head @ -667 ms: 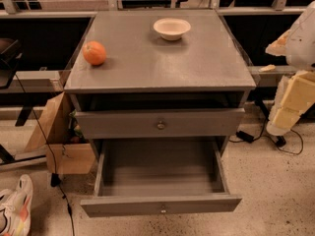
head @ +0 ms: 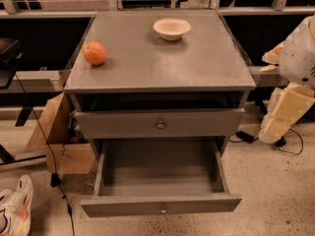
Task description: Close middle drawer
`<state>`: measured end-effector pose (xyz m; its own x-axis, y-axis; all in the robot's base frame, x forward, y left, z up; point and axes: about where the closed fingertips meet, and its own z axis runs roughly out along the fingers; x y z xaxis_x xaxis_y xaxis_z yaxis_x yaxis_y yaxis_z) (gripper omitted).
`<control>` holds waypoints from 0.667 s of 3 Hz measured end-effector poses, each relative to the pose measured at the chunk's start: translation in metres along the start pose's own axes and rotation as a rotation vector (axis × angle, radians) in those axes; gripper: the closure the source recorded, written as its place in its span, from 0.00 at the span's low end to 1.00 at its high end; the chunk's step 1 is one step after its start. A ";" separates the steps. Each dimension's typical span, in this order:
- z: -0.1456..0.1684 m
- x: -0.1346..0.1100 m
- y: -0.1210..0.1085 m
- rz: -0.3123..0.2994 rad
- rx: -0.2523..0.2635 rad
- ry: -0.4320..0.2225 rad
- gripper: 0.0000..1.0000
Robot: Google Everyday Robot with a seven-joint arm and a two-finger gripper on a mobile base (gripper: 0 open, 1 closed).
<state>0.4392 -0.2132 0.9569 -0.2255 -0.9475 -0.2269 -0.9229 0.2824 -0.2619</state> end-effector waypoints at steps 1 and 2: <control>0.043 -0.004 0.025 0.000 0.007 -0.051 0.00; 0.115 -0.007 0.061 0.024 -0.049 -0.120 0.00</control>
Offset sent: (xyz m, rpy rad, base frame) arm 0.0277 0.0794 -0.2349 0.2958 -0.1652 -0.0210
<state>0.4200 -0.1720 0.8350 -0.2117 -0.9149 -0.3438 -0.9324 0.2945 -0.2097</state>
